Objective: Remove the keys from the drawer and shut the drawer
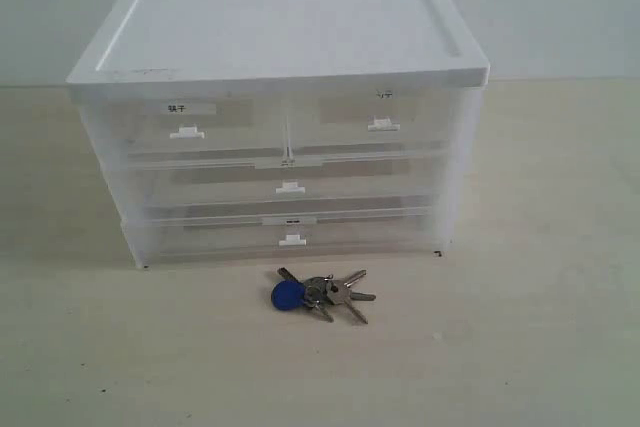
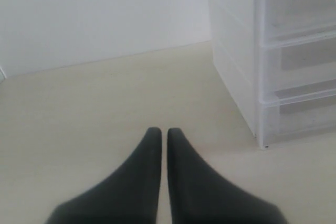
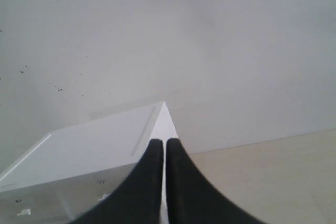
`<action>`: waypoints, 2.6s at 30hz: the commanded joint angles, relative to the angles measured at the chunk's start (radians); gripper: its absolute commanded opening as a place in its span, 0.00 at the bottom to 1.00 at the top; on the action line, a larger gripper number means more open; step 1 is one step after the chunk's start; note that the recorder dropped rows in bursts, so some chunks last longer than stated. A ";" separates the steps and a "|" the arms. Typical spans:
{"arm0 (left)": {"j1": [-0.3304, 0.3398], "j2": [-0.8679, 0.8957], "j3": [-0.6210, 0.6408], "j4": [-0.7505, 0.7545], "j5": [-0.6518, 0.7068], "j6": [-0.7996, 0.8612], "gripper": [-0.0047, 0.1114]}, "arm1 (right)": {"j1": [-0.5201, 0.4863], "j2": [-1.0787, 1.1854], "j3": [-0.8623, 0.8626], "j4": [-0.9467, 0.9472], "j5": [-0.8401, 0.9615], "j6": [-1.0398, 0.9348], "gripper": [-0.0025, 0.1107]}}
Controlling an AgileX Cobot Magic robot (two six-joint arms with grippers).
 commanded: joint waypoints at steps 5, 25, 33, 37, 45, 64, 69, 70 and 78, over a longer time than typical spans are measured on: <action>-0.005 -0.002 0.004 0.011 -0.003 -0.013 0.08 | 0.001 -0.005 -0.003 -0.004 -0.009 -0.003 0.02; -0.005 -0.002 0.004 0.011 -0.003 -0.013 0.08 | -0.020 -0.005 -0.001 -0.011 -0.029 -0.073 0.02; -0.005 -0.002 0.004 0.011 -0.003 -0.013 0.08 | -0.456 -0.005 0.272 0.211 -0.562 -0.309 0.02; -0.005 -0.002 0.004 0.011 -0.003 -0.013 0.08 | -0.477 -0.005 0.499 0.223 -0.679 -0.367 0.02; -0.005 -0.002 0.004 0.011 -0.003 -0.013 0.08 | -0.477 -0.005 0.580 0.312 -0.430 -0.685 0.02; -0.005 -0.002 0.004 0.011 -0.003 -0.013 0.08 | -0.477 -0.005 0.580 0.314 -0.286 -0.550 0.02; -0.005 -0.002 0.004 0.011 -0.003 -0.013 0.08 | -0.477 -0.005 0.580 0.314 -0.286 -0.550 0.02; -0.005 -0.002 0.004 0.011 -0.003 -0.013 0.08 | -0.477 -0.005 0.580 0.314 -0.286 -0.550 0.02; -0.005 -0.002 0.004 0.011 -0.003 -0.013 0.08 | -0.477 -0.005 0.580 0.314 -0.286 -0.550 0.02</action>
